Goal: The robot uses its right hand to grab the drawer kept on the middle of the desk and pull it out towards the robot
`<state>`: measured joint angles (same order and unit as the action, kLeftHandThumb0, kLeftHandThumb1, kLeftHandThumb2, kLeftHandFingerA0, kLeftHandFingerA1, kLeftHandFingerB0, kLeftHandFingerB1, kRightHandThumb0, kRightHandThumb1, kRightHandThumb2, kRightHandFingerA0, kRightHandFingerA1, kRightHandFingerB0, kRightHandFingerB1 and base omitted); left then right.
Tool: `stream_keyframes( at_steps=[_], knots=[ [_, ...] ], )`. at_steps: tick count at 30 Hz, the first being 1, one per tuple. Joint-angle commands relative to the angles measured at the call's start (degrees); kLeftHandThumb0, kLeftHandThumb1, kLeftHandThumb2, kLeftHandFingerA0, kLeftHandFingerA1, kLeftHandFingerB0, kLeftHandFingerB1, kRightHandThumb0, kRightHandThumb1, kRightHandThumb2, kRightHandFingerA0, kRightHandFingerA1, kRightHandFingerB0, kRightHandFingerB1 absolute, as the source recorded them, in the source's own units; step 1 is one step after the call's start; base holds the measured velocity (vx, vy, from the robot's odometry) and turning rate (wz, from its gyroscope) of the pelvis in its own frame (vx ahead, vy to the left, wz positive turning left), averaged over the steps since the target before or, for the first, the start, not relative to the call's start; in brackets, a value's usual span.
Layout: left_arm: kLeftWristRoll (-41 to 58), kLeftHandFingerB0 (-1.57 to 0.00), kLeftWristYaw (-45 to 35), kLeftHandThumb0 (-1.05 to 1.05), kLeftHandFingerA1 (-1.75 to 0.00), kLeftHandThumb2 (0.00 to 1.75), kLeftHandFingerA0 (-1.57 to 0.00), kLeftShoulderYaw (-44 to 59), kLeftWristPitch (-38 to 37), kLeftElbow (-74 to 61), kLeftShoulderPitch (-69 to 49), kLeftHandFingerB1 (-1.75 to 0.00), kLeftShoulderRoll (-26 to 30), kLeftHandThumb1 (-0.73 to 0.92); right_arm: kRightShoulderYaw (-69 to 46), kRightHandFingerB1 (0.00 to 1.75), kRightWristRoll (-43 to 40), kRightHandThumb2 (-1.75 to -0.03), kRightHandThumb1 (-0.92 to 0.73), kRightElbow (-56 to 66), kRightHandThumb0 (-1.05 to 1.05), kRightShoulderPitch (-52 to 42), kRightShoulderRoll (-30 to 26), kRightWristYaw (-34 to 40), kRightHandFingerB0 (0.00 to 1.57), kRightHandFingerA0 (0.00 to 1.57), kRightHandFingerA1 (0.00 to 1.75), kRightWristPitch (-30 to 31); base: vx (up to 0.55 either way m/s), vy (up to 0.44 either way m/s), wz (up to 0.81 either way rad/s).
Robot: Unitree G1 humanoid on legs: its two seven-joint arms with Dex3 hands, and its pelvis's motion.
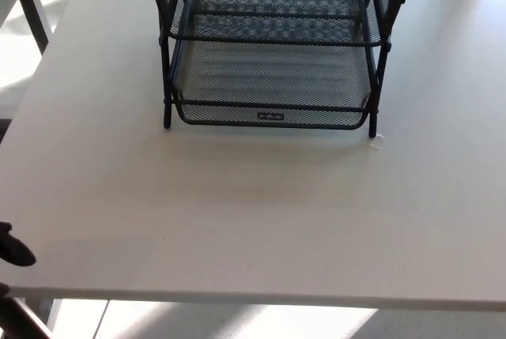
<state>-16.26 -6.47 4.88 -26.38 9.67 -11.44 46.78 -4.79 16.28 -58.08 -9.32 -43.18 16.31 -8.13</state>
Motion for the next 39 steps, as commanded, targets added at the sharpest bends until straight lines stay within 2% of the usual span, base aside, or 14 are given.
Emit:
stream_keyframes(
  at_steps=[1, 5, 11, 12, 14, 15, 18, 19, 22, 30, 31, 36, 37, 39],
  knots=[
    [-2.07, -0.81, -1.23, -0.28, -0.86, 0.57, -0.78, -0.15, -4.07, 0.14, -0.29, -0.57, 1.13, 0.56, -5.34, 0.43, -4.39, -0.83, -0.45, 4.09, -0.72, -3.91, -4.55, -4.10, 0.17, 0.65, 0.85, 1.54, 0.00, 0.000, 0.00],
    [-2.42, -0.81, -1.28, -0.30, -0.87, 0.57, -0.77, 0.14, -4.30, 0.50, -0.07, -0.59, 1.07, 0.56, -8.95, 0.29, -5.57, -0.58, -0.56, 6.04, -0.69, -4.42, -6.50, -6.39, 0.24, 0.52, 0.56, 3.64, 0.00, 0.000, 0.00],
    [-1.75, -0.83, -2.11, -0.28, -0.85, 0.57, -0.79, 0.72, -3.71, -0.30, -0.38, -0.57, 0.66, 0.55, -13.78, 0.30, -7.61, -0.57, -0.55, 5.51, -0.72, -4.30, -9.85, -9.23, 0.19, 0.43, 0.55, 3.38, 0.00, 0.000, 0.00],
    [-1.79, -0.82, -2.45, -0.28, -0.85, 0.57, -0.78, 0.89, -3.60, -0.47, -0.71, -0.58, 0.95, 0.56, -14.38, 0.40, -8.05, -0.82, -0.46, 5.20, -0.76, -3.45, -10.62, -10.39, 0.10, 0.30, 0.57, 3.68, 0.00, 0.000, 0.00],
    [-1.97, -0.82, -1.96, -0.28, -0.86, 0.57, -0.78, 0.89, -4.38, 0.37, -0.50, -0.57, 0.69, 0.55, -17.59, 0.33, -8.95, -0.56, -0.53, 6.42, -0.69, -3.85, -11.19, -6.71, 0.21, 0.44, 0.68, 0.51, 0.00, 0.000, 0.00],
    [-1.89, -0.82, -2.19, -0.28, -0.85, 0.56, -0.78, 0.93, -4.09, 0.18, -0.55, -0.56, 0.69, 0.56, -18.94, 0.43, -8.58, -0.76, -0.38, 6.28, -0.67, -3.78, -10.28, -2.46, 0.20, 0.61, 0.91, -2.90, 0.00, 0.000, 0.00],
    [-1.73, -0.81, -2.32, -0.28, -0.86, 0.56, -0.78, 0.89, -4.85, 0.56, -0.38, -0.57, 0.79, 0.56, -21.99, 0.37, -4.86, -0.58, -0.53, 11.17, -0.73, -5.58, -9.46, 9.29, 0.22, 0.52, 1.29, -7.41, 0.00, 0.000, 0.00],
    [-2.16, -0.82, -1.98, -0.29, -0.87, 0.57, -0.78, 0.86, -4.84, 0.54, -0.32, -0.58, 0.74, 0.55, -22.87, 0.34, -4.12, -0.57, -0.55, 12.38, -0.71, -6.15, -9.74, 11.25, 0.22, 0.43, 0.74, -10.02, 0.00, 0.000, 0.00],
    [-1.99, -0.81, -2.42, -0.30, -0.87, 0.56, -0.77, 0.81, -4.01, 0.31, -0.35, -0.57, 0.74, 0.57, -24.35, 0.33, -3.29, -0.59, -0.61, 16.19, -0.72, -6.63, -10.61, 11.41, 0.16, 0.40, 0.49, -9.11, 0.00, 0.000, 0.00],
    [-2.57, -0.82, -2.04, -0.29, -0.85, 0.57, -0.78, 0.70, -4.31, 0.62, -0.25, -0.57, 0.81, 0.56, -28.98, 0.38, 6.29, -0.62, -0.73, 40.04, -0.90, -2.76, -12.18, 14.58, 0.15, 0.30, 0.57, 2.08, 0.00, 0.000, 0.00],
    [-2.36, -0.82, -2.17, -0.29, -0.86, 0.57, -0.79, 0.76, -4.12, 0.46, -0.31, -0.56, 0.73, 0.56, -29.28, 0.47, 6.13, -0.99, -0.57, 43.47, -0.89, -1.28, -12.21, 13.05, 0.05, 0.20, 0.56, 2.57, 0.00, 0.000, 0.00],
    [-2.29, -0.82, -1.96, -0.28, -0.86, 0.57, -0.79, 1.14, -3.86, -0.15, -1.14, -0.56, 0.58, 0.55, -28.19, 0.41, 8.91, -0.63, -0.74, 57.86, -0.90, 2.87, -10.42, 10.04, 0.11, 0.23, 0.53, 3.08, 0.00, 0.000, 0.00],
    [-2.34, -0.83, -1.96, -0.29, -0.89, 0.57, -0.80, 1.03, -4.04, 0.06, -0.94, -0.58, 0.62, 0.55, -26.29, 0.49, 11.47, -0.93, -0.55, 63.69, -0.88, 4.84, -9.49, 8.52, 0.11, 0.16, 0.55, 7.07, 0.00, 0.000, 0.00],
    [-2.32, -0.82, -1.86, -0.29, -0.88, 0.57, -0.79, 0.96, -4.42, 0.37, -0.81, -0.58, 0.61, 0.55, -24.03, 0.48, 13.49, -0.92, -0.52, 68.02, -0.86, 7.19, -9.37, 7.21, 0.12, 0.18, 0.54, 8.16, 0.00, 0.000, 0.00]
  ],
)
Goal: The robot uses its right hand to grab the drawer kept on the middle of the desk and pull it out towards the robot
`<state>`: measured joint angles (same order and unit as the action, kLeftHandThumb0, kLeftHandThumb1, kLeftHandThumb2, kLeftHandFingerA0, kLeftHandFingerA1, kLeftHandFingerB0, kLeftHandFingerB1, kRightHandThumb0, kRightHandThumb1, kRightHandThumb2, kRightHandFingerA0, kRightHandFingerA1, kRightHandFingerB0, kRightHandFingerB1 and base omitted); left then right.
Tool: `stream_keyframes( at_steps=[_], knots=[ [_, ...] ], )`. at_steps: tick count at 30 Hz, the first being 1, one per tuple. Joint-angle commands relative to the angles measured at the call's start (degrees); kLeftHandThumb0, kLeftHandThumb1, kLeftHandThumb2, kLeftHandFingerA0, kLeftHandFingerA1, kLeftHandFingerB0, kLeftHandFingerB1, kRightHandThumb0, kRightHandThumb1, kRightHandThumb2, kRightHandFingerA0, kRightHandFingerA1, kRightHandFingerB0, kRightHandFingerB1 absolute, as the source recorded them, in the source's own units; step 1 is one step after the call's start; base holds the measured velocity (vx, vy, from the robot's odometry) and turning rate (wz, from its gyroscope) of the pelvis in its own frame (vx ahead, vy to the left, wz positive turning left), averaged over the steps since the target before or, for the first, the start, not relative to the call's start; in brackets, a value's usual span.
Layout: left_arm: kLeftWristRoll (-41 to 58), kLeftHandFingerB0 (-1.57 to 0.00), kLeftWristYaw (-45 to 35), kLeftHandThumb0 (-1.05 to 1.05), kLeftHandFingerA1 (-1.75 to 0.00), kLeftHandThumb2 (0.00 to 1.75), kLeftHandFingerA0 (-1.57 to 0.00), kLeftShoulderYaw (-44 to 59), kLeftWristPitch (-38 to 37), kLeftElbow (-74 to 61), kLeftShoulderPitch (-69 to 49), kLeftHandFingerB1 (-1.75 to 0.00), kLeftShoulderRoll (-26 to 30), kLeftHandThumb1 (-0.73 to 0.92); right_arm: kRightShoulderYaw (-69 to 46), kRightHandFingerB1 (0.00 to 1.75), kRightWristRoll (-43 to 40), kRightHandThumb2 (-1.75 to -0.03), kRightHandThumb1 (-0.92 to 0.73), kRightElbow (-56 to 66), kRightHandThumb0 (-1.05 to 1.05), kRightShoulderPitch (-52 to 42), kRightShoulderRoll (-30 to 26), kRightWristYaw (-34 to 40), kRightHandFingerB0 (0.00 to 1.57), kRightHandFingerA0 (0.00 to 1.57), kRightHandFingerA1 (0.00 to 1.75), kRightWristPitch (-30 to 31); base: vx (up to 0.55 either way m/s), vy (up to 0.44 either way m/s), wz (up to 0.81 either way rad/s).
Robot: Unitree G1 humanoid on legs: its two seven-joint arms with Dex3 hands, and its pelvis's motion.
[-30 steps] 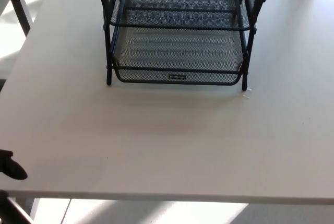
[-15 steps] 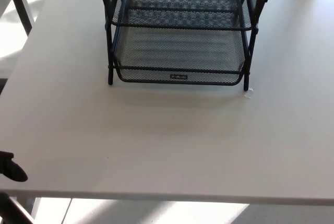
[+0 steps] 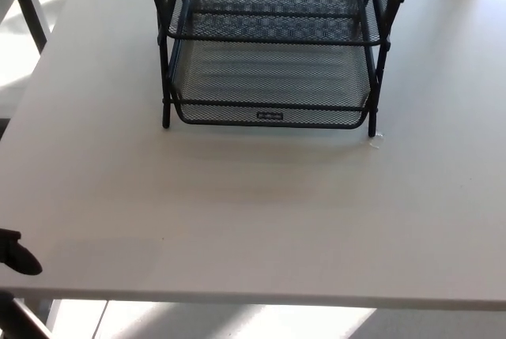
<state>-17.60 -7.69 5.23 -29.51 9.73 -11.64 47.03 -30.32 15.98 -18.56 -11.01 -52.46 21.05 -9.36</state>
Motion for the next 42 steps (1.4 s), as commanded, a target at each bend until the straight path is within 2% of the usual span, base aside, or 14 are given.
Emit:
stream_keyframes(
  at_steps=[1, 6, 7, 8, 13, 18, 19, 26, 31, 32, 33, 39, 40, 42],
  knots=[
    [-0.97, -0.82, -0.65, -0.29, -0.88, 0.57, -0.79, 0.61, -1.29, 0.31, -0.61, -0.58, 0.36, 0.55, 1.56, 0.48, 13.92, -0.92, -0.52, 28.84, -0.86, 9.03, 0.05, 2.30, 0.12, 0.18, 0.54, 9.45, 0.00, 0.000, 0.00],
    [-0.54, -0.83, -0.44, -0.28, -0.87, 0.57, -0.79, 0.78, -1.50, 0.57, -0.70, -0.58, 0.06, 0.55, 9.97, 0.44, 13.37, -0.85, -0.47, 34.59, -0.78, 18.24, 1.25, -2.66, 0.14, 0.19, 0.51, 9.82, 0.00, 0.000, 0.00],
    [-0.66, -0.83, -0.43, -0.29, -0.86, 0.57, -0.79, 0.76, -1.43, 0.52, -0.70, -0.58, 0.10, 0.55, 11.65, 0.31, 11.25, -0.57, -0.56, 34.93, -0.69, 20.23, 1.79, -3.91, 0.22, 0.18, 0.46, 8.62, 0.00, 0.000, 0.00],
    [-0.66, -0.83, -0.49, -0.29, -0.86, 0.57, -0.79, 0.80, -1.27, 0.32, -0.78, -0.58, 0.12, 0.55, 12.60, 0.31, 8.26, -0.57, -0.56, 35.49, -0.69, 21.40, 2.23, -5.84, 0.22, 0.18, 0.46, 8.20, 0.00, 0.000, 0.00],
    [-0.73, -0.82, -0.42, -0.29, -0.88, 0.57, -0.79, 0.69, -1.59, 0.36, -0.88, -0.58, 0.06, 0.56, 24.14, 0.33, 13.35, -0.59, -0.61, 39.43, -0.78, 32.93, 7.94, -10.27, 0.23, 0.26, 0.39, 12.55, 0.00, 0.000, 0.00],
    [-0.80, -0.82, -0.57, -0.29, -0.87, 0.57, -0.79, 0.48, -1.38, 0.14, -0.87, -0.58, -0.05, 0.56, 31.58, 0.33, 14.62, -0.59, -0.62, 36.46, -0.75, 39.84, 13.15, -10.63, 0.21, 0.23, 0.39, 9.25, 0.00, 0.000, 0.00],
    [-0.84, -0.83, -0.26, -0.28, -0.89, 0.57, -0.80, 0.45, -1.75, 0.29, -0.81, -0.58, -0.24, 0.55, 35.12, 0.47, 17.68, -0.90, -0.50, 35.62, -0.82, 42.95, 16.19, -10.58, 0.13, 0.20, 0.54, 10.36, 0.00, 0.000, 0.00],
    [-1.26, -0.81, -0.54, -0.29, -0.85, 0.57, -0.78, 0.40, -0.79, -0.05, -0.65, -0.56, -0.05, 0.57, 45.00, 0.46, 24.69, -0.89, -0.51, 33.67, -0.80, 50.35, 24.62, -13.28, 0.12, 0.17, 0.53, 14.87, 0.00, 0.000, 0.00],
    [-0.70, -0.81, -0.87, -0.28, -0.85, 0.57, -0.78, 0.43, -0.98, -0.10, -0.58, -0.56, -0.10, 0.56, 49.59, 0.47, 26.66, -0.88, -0.50, 29.28, -0.80, 53.37, 29.59, -11.80, 0.13, 0.16, 0.55, 14.34, 0.00, 0.000, 0.00],
    [-0.84, -0.82, -0.81, -0.28, -0.85, 0.57, -0.78, 0.47, -0.75, -0.28, -0.65, -0.55, -0.13, 0.56, 50.40, 0.35, 25.46, -0.60, -0.62, 28.65, -0.77, 53.88, 30.60, -12.79, 0.18, 0.17, 0.51, 14.00, 0.00, 0.000, 0.00],
    [-1.02, -0.82, -0.44, -0.28, -0.85, 0.56, -0.79, 0.51, -0.92, -0.21, -0.64, -0.56, -0.27, 0.56, 52.41, 0.35, 27.51, -0.59, -0.60, 26.64, -0.78, 55.00, 32.20, -11.99, 0.19, 0.19, 0.47, 14.16, 0.00, 0.000, 0.00],
    [-1.02, -0.83, -0.41, -0.28, -0.88, 0.57, -0.80, 0.29, -1.44, -0.30, -0.19, -0.58, -0.55, 0.55, 56.87, 0.35, 29.31, -0.59, -0.63, 18.22, -0.83, 58.77, 35.33, -11.72, 0.17, 0.14, 0.47, 11.77, 0.00, 0.000, 0.00],
    [-0.71, -0.83, -0.54, -0.27, -0.88, 0.57, -0.80, 0.30, -1.54, -0.17, -0.10, -0.58, -0.65, 0.55, 57.23, 0.41, 29.09, -0.76, -0.48, 16.64, -0.86, 59.20, 35.82, -11.08, 0.15, 0.13, 0.51, 10.89, 0.00, 0.000, 0.00],
    [-0.74, -0.83, -0.69, -0.27, -0.88, 0.57, -0.80, 0.23, -1.47, -0.21, 0.15, -0.58, -0.65, 0.55, 57.04, 0.41, 29.26, -0.76, -0.48, 16.00, -0.86, 59.34, 35.96, -10.75, 0.15, 0.13, 0.51, 10.49, 0.00, 0.000, 0.00]
  ],
)
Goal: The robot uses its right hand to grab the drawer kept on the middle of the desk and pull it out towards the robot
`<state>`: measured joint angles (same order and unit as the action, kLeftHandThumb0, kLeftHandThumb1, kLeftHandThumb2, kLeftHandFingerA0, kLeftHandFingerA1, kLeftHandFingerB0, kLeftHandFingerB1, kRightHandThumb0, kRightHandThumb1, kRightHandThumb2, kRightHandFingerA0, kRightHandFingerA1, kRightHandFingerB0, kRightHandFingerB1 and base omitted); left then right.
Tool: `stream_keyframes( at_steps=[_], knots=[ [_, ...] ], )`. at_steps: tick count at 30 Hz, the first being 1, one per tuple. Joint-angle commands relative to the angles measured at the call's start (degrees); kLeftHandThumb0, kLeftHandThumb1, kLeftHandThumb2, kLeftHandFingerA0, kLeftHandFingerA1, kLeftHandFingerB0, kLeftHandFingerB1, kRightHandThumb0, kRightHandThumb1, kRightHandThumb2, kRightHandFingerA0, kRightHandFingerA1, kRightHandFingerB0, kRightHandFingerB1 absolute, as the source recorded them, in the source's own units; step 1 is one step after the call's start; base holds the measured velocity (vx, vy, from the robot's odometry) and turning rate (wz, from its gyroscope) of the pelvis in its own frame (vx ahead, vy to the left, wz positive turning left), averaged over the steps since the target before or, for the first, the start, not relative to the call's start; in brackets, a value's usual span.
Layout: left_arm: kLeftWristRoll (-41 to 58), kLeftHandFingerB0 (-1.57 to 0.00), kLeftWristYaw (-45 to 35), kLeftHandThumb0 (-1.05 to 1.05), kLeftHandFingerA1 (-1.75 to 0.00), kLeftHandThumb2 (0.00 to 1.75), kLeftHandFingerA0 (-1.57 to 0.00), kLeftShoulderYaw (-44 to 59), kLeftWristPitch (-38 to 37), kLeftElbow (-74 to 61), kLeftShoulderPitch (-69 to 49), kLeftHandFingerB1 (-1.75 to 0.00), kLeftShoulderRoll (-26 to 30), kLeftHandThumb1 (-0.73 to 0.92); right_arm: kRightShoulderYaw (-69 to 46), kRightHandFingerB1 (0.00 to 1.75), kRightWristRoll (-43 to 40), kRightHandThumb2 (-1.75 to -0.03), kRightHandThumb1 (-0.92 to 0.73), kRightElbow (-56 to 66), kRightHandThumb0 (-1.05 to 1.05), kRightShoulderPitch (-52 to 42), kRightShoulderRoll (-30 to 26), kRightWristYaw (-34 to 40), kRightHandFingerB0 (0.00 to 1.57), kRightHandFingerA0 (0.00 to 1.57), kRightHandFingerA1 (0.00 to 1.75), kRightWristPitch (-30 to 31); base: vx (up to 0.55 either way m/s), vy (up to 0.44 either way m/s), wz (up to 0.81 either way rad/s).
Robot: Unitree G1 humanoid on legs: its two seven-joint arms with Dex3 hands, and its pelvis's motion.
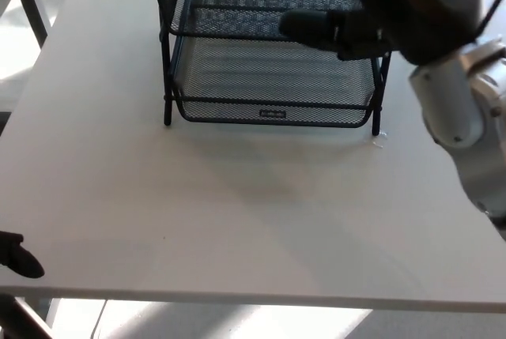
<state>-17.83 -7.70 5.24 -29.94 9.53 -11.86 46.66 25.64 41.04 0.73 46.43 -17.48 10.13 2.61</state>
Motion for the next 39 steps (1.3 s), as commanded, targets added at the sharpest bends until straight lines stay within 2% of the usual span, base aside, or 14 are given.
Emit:
stream_keyframes(
  at_steps=[1, 2, 6, 7, 14, 15, 17, 20, 23, 24, 27, 34, 35, 39],
  knots=[
    [-0.75, -0.83, -0.71, -0.29, -0.88, 0.57, -0.79, 0.17, -0.65, 0.03, 0.42, -0.59, -0.24, 0.56, 1.79, 0.36, 3.18, -0.59, -0.59, -6.00, -0.84, 2.54, 1.74, -0.41, 0.16, 0.14, 0.48, -2.63, 0.00, 0.000, 0.00],
    [-0.97, -0.82, -0.92, -0.29, -0.88, 0.57, -0.79, 0.05, 0.04, -0.15, 0.92, -0.59, -0.20, 0.56, 2.50, 0.51, 3.19, -0.91, -0.23, -8.09, -0.41, 3.30, 1.80, -1.73, 0.00, 0.02, 0.53, -2.96, 0.00, 0.000, 0.00],
    [-0.65, -0.82, -1.52, -0.29, -0.87, 0.57, -0.80, 0.14, 0.72, -0.44, 0.93, -0.57, -0.26, 0.56, 3.53, 0.51, 4.60, -0.92, -0.22, -11.03, -0.42, 4.24, 1.88, -2.30, 0.00, 0.01, 0.52, -3.52, 0.00, 0.000, 0.00],
    [-0.70, -0.83, -1.31, -0.29, -0.87, 0.57, -0.80, 0.13, 0.14, -0.18, 1.00, -0.58, -0.28, 0.56, 4.36, 0.39, 4.84, -0.60, -0.63, -13.96, -0.90, 4.95, 2.10, -1.89, 0.12, 0.13, 0.49, -4.50, 0.00, 0.000, 0.00],
    [-0.70, -0.83, -1.43, -0.28, -0.87, 0.57, -0.79, 0.11, 0.39, -0.47, 1.17, -0.58, -0.54, 0.55, 5.99, 0.37, 5.83, -0.59, -0.61, -27.11, -0.89, 8.51, 2.76, -1.41, 0.13, 0.12, 0.50, -5.08, 0.00, 0.000, 0.00],
    [-0.70, -0.83, -1.20, -0.29, -0.88, 0.57, -0.80, 0.13, 0.12, -0.22, 1.34, -0.58, -0.69, 0.55, 6.26, 0.51, 6.12, -0.90, -0.20, -29.90, -0.41, 9.53, 2.85, -1.73, 0.00, 0.02, 0.54, -4.66, 0.00, 0.000, 0.00],
    [-1.02, -0.83, -1.16, -0.29, -0.87, 0.57, -0.80, 0.14, 0.21, -0.30, 1.34, -0.58, -0.66, 0.55, 6.23, 0.36, 5.93, -0.59, -0.59, -31.77, -0.89, 10.17, 3.34, -2.80, 0.10, 0.06, 0.46, -3.64, 0.00, 0.000, 0.00],
    [-0.92, -0.83, -1.22, -0.28, -0.88, 0.57, -0.80, 0.22, -0.12, -0.27, 1.32, -0.58, -0.68, 0.55, 6.11, 0.40, 5.75, -0.90, -0.46, -34.87, -0.83, 11.08, 3.87, -2.17, 0.07, 0.04, 0.45, -4.15, 0.00, 0.000, 0.00],
    [-1.47, -0.83, -1.14, -0.29, -0.88, 0.57, -0.80, 0.03, -0.38, -0.10, 1.92, -0.59, -0.53, 0.55, 5.13, 0.36, 4.50, -0.57, -0.51, -37.80, -0.87, 11.77, 4.57, -3.35, 0.07, 0.00, 0.33, -3.09, 0.00, 0.000, 0.00],
    [-1.27, -0.82, -1.50, -0.29, -0.89, 0.57, -0.79, 0.06, 0.11, -0.27, 2.20, -0.58, -0.47, 0.56, 4.74, 0.37, 4.03, -0.89, -0.41, -38.47, -0.73, 12.17, 4.72, -4.12, 0.05, 0.00, 0.25, -2.76, 0.00, 0.000, 0.00],
    [-1.78, -0.81, -1.66, -0.31, -0.87, 0.57, -0.78, 0.05, 0.24, -0.64, 2.26, -0.58, -0.26, 0.57, 5.25, 0.26, 5.15, -0.89, -0.46, -40.62, -0.78, 12.72, 4.93, -4.61, 0.05, 0.00, 0.17, -1.44, 0.00, 0.000, 0.00],
    [-1.42, -0.81, -2.08, -0.30, -0.86, 0.57, -0.78, 0.04, -0.28, -0.29, 2.72, -0.57, 0.01, 0.57, 10.68, 0.26, 12.97, -0.85, -0.43, -51.22, -0.73, 15.05, 7.15, 9.15, 0.00, 0.09, 0.38, 4.43, 0.00, 0.000, 0.00],
    [-1.24, -0.81, -2.23, -0.31, -0.87, 0.58, -0.78, 0.05, -0.16, -0.36, 2.84, -0.58, 0.01, 0.57, 10.78, 0.31, 12.98, -0.57, -0.52, -52.14, -0.70, 15.36, 7.45, 10.22, 0.02, 0.09, 0.44, 4.49, 0.00, 0.000, 0.00],
    [-1.63, -0.81, -2.27, -0.31, -0.88, 0.57, -0.78, 0.04, 0.00, -0.63, 3.45, -0.59, 0.26, 0.57, 12.50, 0.50, 14.64, -0.81, -0.41, -56.32, -0.71, 16.84, 8.20, 16.91, 0.17, 0.42, 0.64, 4.27, 0.00, 0.000, 0.00]
  ],
)
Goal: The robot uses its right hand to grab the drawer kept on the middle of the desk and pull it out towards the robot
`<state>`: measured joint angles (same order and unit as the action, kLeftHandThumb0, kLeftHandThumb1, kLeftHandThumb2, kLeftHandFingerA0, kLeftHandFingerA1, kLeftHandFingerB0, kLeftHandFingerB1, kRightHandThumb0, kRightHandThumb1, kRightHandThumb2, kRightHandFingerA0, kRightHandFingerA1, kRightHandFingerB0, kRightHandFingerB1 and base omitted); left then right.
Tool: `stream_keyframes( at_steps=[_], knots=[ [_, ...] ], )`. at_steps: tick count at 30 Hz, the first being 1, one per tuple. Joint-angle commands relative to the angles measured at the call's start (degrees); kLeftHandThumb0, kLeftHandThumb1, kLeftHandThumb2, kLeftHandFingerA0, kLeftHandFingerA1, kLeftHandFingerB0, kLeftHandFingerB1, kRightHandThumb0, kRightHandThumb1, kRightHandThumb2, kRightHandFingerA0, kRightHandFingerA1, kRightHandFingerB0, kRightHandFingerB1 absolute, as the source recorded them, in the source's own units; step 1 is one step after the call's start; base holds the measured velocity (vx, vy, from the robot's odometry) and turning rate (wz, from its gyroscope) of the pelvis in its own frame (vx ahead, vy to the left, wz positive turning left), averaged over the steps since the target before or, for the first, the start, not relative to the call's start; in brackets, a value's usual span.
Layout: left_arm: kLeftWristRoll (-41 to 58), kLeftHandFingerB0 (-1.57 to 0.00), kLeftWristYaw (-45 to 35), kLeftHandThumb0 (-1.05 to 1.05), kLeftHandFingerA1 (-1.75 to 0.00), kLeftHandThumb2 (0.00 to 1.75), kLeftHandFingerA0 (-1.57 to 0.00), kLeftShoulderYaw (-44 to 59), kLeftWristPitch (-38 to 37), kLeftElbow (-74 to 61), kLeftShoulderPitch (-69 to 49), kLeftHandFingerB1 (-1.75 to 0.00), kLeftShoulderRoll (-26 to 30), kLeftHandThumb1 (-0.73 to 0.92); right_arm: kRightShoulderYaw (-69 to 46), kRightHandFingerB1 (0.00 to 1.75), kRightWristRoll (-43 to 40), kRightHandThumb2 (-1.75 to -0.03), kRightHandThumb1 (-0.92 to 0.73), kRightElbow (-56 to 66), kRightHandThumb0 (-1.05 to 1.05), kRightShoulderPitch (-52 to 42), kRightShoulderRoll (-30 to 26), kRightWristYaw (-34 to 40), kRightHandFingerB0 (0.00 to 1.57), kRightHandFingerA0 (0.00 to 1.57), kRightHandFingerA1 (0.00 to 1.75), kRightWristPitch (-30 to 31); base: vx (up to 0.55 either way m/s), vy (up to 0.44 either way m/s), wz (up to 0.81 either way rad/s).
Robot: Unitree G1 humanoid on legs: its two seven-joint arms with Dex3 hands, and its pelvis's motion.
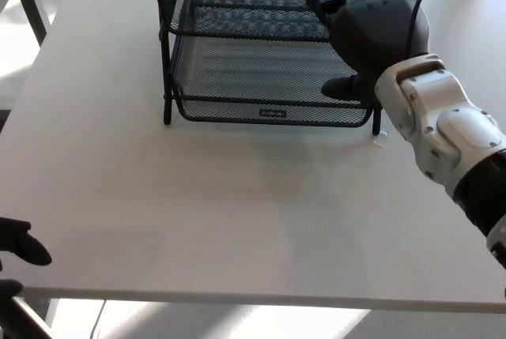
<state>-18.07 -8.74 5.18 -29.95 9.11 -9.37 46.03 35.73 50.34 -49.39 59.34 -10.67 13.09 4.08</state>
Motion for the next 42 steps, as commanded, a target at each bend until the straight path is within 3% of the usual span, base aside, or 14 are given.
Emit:
stream_keyframes(
  at_steps=[1, 2, 4, 5, 7, 9, 10, 14, 19, 32, 33, 42],
  knots=[
    [-1.42, -0.82, -1.19, -0.30, -0.88, 0.57, -0.79, 0.06, 0.00, -0.09, 1.03, -0.59, 0.85, 0.57, 2.61, 0.43, 5.49, -0.55, -0.50, -6.67, -0.62, 3.96, 1.41, 15.36, 0.28, 0.49, 0.64, 2.19, 0.00, 0.000, 0.00],
    [-1.43, -0.81, -1.26, -0.30, -0.88, 0.57, -0.78, 0.06, -0.05, -0.14, 1.00, -0.59, 0.92, 0.57, 2.72, 0.51, 5.41, -0.80, -0.40, -7.08, -0.63, 3.89, 1.26, 16.58, 0.29, 0.56, 0.73, 1.11, 0.00, 0.000, 0.00],
    [-1.33, -0.82, -1.32, -0.30, -0.91, 0.57, -0.79, 0.05, -0.23, -0.09, 0.93, -0.60, 0.94, 0.57, 2.73, 0.52, 5.21, -0.78, -0.40, -7.45, -0.61, 3.69, 1.24, 17.58, 0.35, 0.58, 0.76, 0.45, 0.00, 0.000, 0.00],
    [-1.27, -0.81, -1.37, -0.32, -0.91, 0.57, -0.78, 0.05, -0.35, -0.09, 0.82, -0.60, 0.97, 0.58, 2.66, 0.44, 4.90, -0.56, -0.51, -7.73, -0.42, 3.21, 1.14, 19.28, 0.52, 0.69, 0.88, -0.59, 0.00, 0.000, 0.00],
    [-1.43, -0.81, -1.38, -0.32, -0.91, 0.57, -0.78, 0.08, -0.20, -0.25, 0.77, -0.60, 1.05, 0.58, 2.73, 0.44, 4.71, -0.56, -0.51, -8.41, -0.42, 3.16, 1.08, 21.02, 0.52, 0.69, 0.88, -1.66, 0.00, 0.000, 0.00],
    [-1.34, -0.82, -0.67, -0.30, -0.90, 0.57, -0.79, 0.01, -1.52, 0.86, 1.10, -0.60, 0.78, 0.57, 3.62, 0.52, 5.19, -0.60, -0.53, -8.71, -0.25, 3.11, 0.02, 22.12, 0.67, 0.78, 1.47, -3.86, 0.00, 0.000, 0.00],
    [-1.38, -0.82, -0.78, -0.30, -0.89, 0.57, -0.79, 0.09, -1.28, 0.48, 0.89, -0.61, 0.85, 0.57, 3.88, 0.52, 5.26, -0.59, -0.51, -9.18, -0.34, 3.02, -0.54, 23.98, 0.80, 0.86, 1.52, -5.45, 0.00, 0.000, 0.00],
    [-1.38, -0.82, -0.84, -0.30, -0.90, 0.57, -0.79, 0.11, -1.18, 0.33, 0.86, -0.61, 0.88, 0.57, 4.49, 0.59, 5.87, -0.59, -0.48, -10.76, -0.39, 2.77, -1.04, 30.43, 0.94, 0.85, 1.60, -7.14, 0.00, 0.000, 0.00],
    [-1.84, -0.82, -0.68, -0.29, -0.89, 0.57, -0.79, 0.20, -0.70, -0.14, 0.71, -0.60, 0.94, 0.56, 4.42, 0.65, 5.49, -0.55, -0.51, -11.79, -0.40, 2.65, -1.16, 33.72, 0.95, 0.84, 1.59, -9.28, 0.00, 0.000, 0.00],
    [-1.35, -0.82, -0.91, -0.29, -0.91, 0.57, -0.79, 0.11, -1.28, 0.45, 1.20, -0.60, 1.00, 0.56, 4.68, 0.59, 4.71, -0.55, -0.49, -12.79, -0.44, 1.99, -0.50, 38.16, 0.96, 0.86, 1.58, -10.79, 0.00, 0.000, 0.00],
    [-0.82, -0.82, -1.41, -0.29, -0.90, 0.57, -0.79, 0.14, -0.75, 0.25, 1.16, -0.59, 0.93, 0.56, 4.95, 0.59, 5.57, -0.55, -0.48, -11.74, -0.44, 0.86, -1.13, 42.11, 0.99, 0.89, 1.55, -10.63, 0.00, 0.000, 0.00],
    [-1.03, -0.82, -1.06, -0.30, -0.90, 0.57, -0.79, -0.19, -1.93, 1.21, 1.93, -0.61, 0.90, 0.57, 4.77, 0.62, 7.22, -0.60, -0.50, -4.30, -0.48, -5.01, -5.46, 49.21, 0.96, 0.86, 1.51, -11.70, 0.00, 0.000, 0.00]
  ],
)
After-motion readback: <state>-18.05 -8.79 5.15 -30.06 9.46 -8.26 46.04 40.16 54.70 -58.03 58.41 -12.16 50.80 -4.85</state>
